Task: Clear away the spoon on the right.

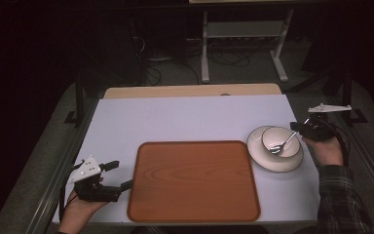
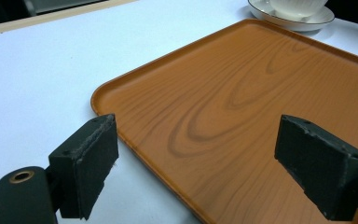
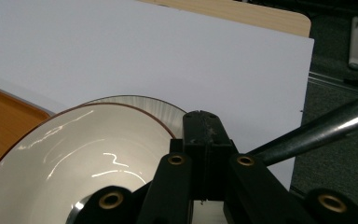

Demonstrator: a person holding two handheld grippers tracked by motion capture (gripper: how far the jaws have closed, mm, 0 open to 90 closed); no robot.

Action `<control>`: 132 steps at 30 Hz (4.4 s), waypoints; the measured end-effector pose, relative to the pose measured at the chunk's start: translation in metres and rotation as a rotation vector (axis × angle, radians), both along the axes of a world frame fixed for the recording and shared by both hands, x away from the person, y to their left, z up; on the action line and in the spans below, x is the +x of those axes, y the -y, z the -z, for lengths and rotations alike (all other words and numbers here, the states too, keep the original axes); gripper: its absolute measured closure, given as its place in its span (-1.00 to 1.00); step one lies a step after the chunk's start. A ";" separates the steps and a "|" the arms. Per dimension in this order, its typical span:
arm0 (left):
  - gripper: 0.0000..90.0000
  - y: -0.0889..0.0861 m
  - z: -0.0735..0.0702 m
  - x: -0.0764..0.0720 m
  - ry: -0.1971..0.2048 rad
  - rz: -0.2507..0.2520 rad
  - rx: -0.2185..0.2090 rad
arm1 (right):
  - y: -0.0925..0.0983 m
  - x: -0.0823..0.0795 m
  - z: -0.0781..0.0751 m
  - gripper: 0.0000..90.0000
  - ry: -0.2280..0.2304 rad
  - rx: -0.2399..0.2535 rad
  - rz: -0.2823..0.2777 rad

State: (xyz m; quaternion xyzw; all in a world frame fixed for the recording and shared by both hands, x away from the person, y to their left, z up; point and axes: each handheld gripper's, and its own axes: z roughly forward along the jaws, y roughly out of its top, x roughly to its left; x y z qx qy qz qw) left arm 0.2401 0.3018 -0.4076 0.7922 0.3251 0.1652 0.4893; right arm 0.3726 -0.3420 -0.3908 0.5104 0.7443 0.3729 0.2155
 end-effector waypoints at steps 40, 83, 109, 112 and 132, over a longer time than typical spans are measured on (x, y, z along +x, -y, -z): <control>-0.71 0.001 0.000 0.000 -0.002 0.006 -0.007 | -0.013 -0.061 -0.018 0.24 0.091 0.074 0.015; -0.71 0.001 0.001 -0.001 -0.006 -0.002 -0.001 | 0.016 -0.049 0.022 0.25 0.014 0.196 0.194; -0.71 0.001 0.000 -0.002 -0.001 -0.005 0.000 | 0.012 -0.052 0.009 0.67 0.052 0.217 0.194; -0.71 0.001 0.000 -0.002 -0.001 -0.004 0.000 | 0.008 -0.050 0.003 0.74 0.075 0.219 0.179; -0.71 0.000 0.000 -0.002 0.001 -0.005 -0.001 | 0.000 -0.045 -0.020 0.96 0.143 0.220 0.100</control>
